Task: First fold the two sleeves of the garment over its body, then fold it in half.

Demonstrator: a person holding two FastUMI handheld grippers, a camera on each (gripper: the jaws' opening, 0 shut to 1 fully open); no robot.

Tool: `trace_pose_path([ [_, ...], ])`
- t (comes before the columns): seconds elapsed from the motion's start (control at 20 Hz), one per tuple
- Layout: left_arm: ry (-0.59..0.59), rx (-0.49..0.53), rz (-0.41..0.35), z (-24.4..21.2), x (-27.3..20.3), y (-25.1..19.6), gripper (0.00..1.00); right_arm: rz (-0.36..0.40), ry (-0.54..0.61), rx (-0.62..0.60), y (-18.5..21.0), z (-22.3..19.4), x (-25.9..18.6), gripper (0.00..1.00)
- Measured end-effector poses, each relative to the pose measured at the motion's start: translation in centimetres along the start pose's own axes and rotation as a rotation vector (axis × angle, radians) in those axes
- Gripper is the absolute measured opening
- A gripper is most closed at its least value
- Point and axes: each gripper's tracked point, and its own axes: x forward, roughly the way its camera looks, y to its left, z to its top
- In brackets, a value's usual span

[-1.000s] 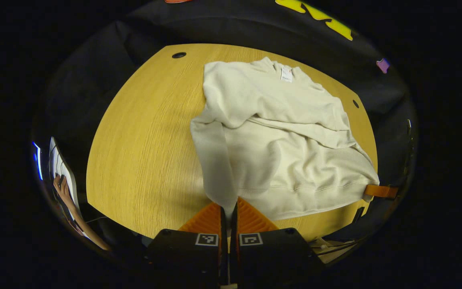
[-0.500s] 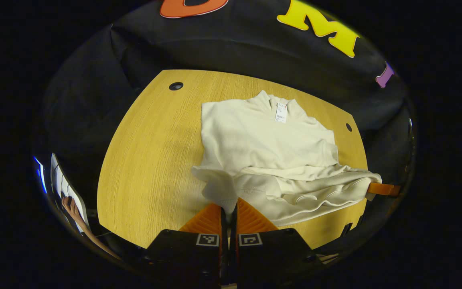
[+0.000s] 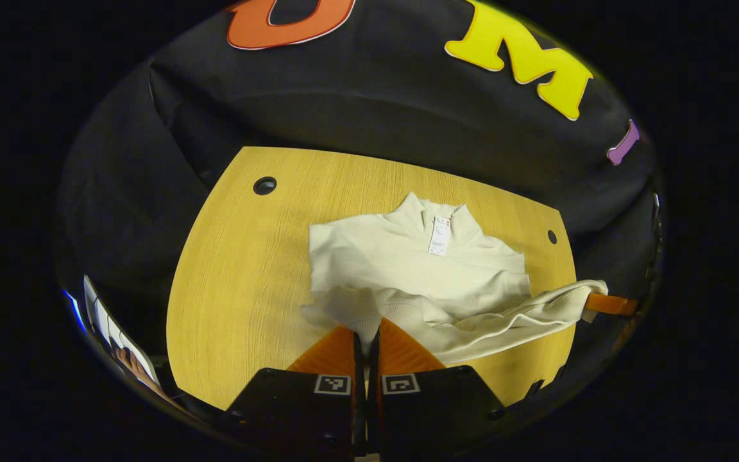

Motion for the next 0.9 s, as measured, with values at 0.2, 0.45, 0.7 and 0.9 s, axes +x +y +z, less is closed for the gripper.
trace_pose_path([
  [0.2,0.008,0.019,0.040,2.5,4.0,0.8,0.04,0.014,0.019,0.043,0.1,3.0,4.2,0.03],
  [0.45,0.041,0.006,0.038,3.4,10.6,1.2,0.04,0.009,0.053,0.123,-0.8,4.8,11.1,0.02],
  [0.7,-0.018,0.033,0.009,5.8,13.8,0.4,0.11,-0.045,0.025,0.106,-1.5,6.2,14.2,0.02],
  [0.9,-0.106,0.084,0.002,8.2,14.9,0.5,0.28,-0.093,0.000,0.040,-1.6,6.5,14.9,0.08],
])
